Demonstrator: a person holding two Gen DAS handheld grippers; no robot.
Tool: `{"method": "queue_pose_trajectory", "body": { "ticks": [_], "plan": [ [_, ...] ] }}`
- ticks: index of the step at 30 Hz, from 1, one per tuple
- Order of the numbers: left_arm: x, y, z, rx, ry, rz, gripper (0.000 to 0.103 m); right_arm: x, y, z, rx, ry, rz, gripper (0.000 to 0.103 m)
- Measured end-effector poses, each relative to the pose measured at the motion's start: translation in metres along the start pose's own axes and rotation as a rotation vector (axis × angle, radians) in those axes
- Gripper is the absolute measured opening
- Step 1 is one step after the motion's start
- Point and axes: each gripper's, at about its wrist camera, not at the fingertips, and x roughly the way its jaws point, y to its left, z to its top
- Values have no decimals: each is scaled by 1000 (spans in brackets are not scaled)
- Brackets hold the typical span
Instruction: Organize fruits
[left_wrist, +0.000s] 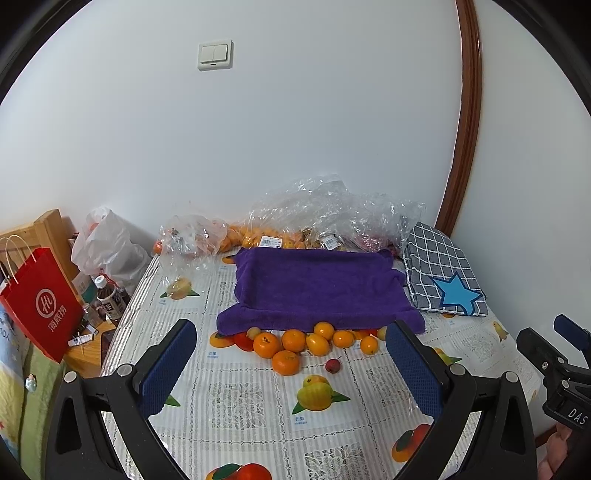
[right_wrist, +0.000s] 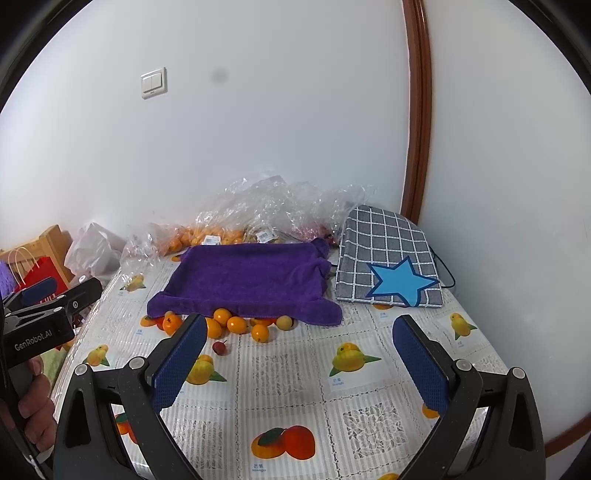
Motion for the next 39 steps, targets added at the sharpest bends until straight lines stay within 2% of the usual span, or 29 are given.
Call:
{"method": "queue_pose_trajectory", "body": {
  "ticks": [16,23,28,31,34,39],
  "plan": [
    [4,1,-3,2,4,6,103,5,1,-1,-8,22,-10,100],
    [19,5,1,11,20,13,103,17,1,-1,11,39,-31,100],
    [38,15,-3,6,33,38,103,32,-2,-3,7,42,-13,101],
    [57,24,-10,0,50,47,103,49,-2,-9,-17,38,-32,101],
    [80,35,-21,-8,76,61,102,79,-4,-18,-21,73,-15,100],
    [122,52,-42,9,146,60,97,146,-6,-41,-1,202,30,80]
  ]
}}
